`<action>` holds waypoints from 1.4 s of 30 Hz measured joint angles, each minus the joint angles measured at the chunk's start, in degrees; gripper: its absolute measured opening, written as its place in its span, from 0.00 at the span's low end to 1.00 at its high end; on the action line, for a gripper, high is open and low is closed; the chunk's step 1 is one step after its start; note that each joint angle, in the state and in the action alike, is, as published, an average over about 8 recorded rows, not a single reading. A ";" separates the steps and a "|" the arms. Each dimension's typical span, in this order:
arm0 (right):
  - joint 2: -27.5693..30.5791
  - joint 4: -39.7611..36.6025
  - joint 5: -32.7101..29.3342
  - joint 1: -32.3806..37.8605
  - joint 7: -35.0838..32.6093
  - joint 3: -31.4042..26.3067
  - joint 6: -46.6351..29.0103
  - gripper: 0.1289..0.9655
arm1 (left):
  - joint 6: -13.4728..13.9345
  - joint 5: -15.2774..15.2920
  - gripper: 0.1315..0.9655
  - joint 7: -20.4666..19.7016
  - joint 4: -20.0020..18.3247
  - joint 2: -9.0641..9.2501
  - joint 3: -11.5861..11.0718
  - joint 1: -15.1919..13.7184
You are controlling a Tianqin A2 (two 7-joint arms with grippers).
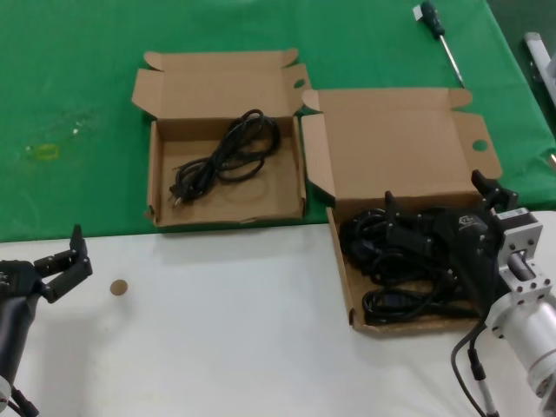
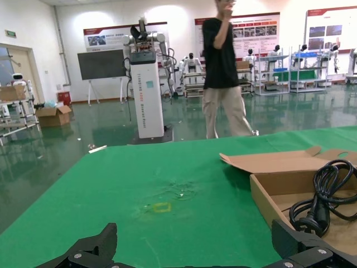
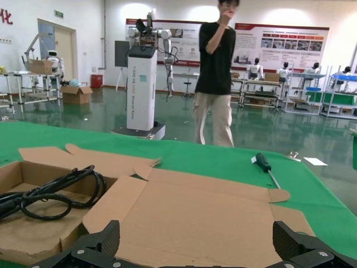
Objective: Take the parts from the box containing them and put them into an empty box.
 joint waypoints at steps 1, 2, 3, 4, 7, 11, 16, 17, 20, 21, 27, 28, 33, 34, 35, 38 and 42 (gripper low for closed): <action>0.00 0.00 0.00 0.00 0.00 0.00 0.00 1.00 | 0.00 0.00 1.00 0.00 0.00 0.00 0.00 0.00; 0.00 0.00 0.00 0.00 0.00 0.00 0.00 1.00 | 0.00 0.00 1.00 0.00 0.00 0.00 0.00 0.00; 0.00 0.00 0.00 0.00 0.00 0.00 0.00 1.00 | 0.00 0.00 1.00 0.00 0.00 0.00 0.00 0.00; 0.00 0.00 0.00 0.00 0.00 0.00 0.00 1.00 | 0.00 0.00 1.00 0.00 0.00 0.00 0.00 0.00; 0.00 0.00 0.00 0.00 0.00 0.00 0.00 1.00 | 0.00 0.00 1.00 0.00 0.00 0.00 0.00 0.00; 0.00 0.00 0.00 0.00 0.00 0.00 0.00 1.00 | 0.00 0.00 1.00 0.00 0.00 0.00 0.00 0.00; 0.00 0.00 0.00 0.00 0.00 0.00 0.00 1.00 | 0.00 0.00 1.00 0.00 0.00 0.00 0.00 0.00; 0.00 0.00 0.00 0.00 0.00 0.00 0.00 1.00 | 0.00 0.00 1.00 0.00 0.00 0.00 0.00 0.00; 0.00 0.00 0.00 0.00 0.00 0.00 0.00 1.00 | 0.00 0.00 1.00 0.00 0.00 0.00 0.00 0.00; 0.00 0.00 0.00 0.00 0.00 0.00 0.00 1.00 | 0.00 0.00 1.00 0.00 0.00 0.00 0.00 0.00; 0.00 0.00 0.00 0.00 0.00 0.00 0.00 1.00 | 0.00 0.00 1.00 0.00 0.00 0.00 0.00 0.00; 0.00 0.00 0.00 0.00 0.00 0.00 0.00 1.00 | 0.00 0.00 1.00 0.00 0.00 0.00 0.00 0.00; 0.00 0.00 0.00 0.00 0.00 0.00 0.00 1.00 | 0.00 0.00 1.00 0.00 0.00 0.00 0.00 0.00; 0.00 0.00 0.00 0.00 0.00 0.00 0.00 1.00 | 0.00 0.00 1.00 0.00 0.00 0.00 0.00 0.00; 0.00 0.00 0.00 0.00 0.00 0.00 0.00 1.00 | 0.00 0.00 1.00 0.00 0.00 0.00 0.00 0.00; 0.00 0.00 0.00 0.00 0.00 0.00 0.00 1.00 | 0.00 0.00 1.00 0.00 0.00 0.00 0.00 0.00; 0.00 0.00 0.00 0.00 0.00 0.00 0.00 1.00 | 0.00 0.00 1.00 0.00 0.00 0.00 0.00 0.00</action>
